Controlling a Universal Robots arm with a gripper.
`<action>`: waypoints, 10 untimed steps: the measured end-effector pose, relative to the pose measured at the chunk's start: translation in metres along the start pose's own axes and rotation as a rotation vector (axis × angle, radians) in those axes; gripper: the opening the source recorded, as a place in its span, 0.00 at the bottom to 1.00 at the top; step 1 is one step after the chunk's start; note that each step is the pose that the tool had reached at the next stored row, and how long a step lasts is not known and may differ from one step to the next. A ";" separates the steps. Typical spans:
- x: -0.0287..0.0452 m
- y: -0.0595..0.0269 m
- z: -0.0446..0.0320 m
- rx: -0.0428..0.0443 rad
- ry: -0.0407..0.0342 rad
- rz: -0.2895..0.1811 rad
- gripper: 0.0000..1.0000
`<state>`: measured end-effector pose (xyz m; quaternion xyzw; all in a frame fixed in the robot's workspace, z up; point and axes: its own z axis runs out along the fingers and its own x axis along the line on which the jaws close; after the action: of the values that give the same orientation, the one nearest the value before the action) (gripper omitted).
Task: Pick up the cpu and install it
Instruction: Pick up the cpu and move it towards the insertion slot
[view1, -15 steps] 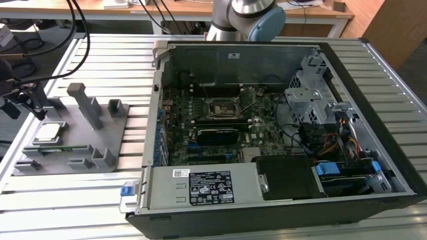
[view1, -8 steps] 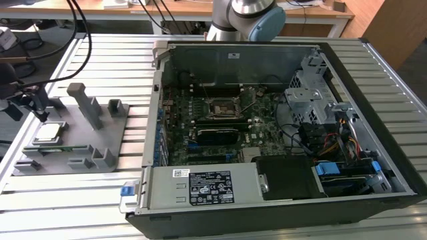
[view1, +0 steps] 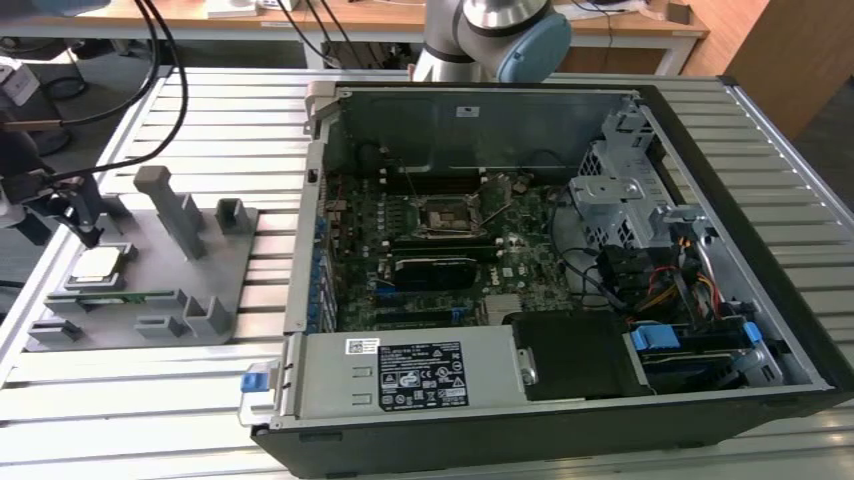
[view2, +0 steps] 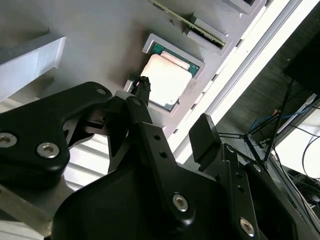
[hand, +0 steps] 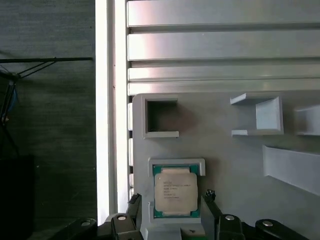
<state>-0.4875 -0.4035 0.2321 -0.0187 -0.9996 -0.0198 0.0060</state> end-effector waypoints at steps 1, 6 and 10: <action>-0.0001 -0.0001 0.0017 0.0000 0.0000 -0.001 0.59; -0.0005 -0.0004 0.0104 0.0000 0.0001 -0.004 0.59; -0.0010 -0.0007 0.0169 0.0012 0.0002 -0.005 0.59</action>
<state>-0.4868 -0.4036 0.2151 -0.0161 -0.9997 -0.0192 0.0061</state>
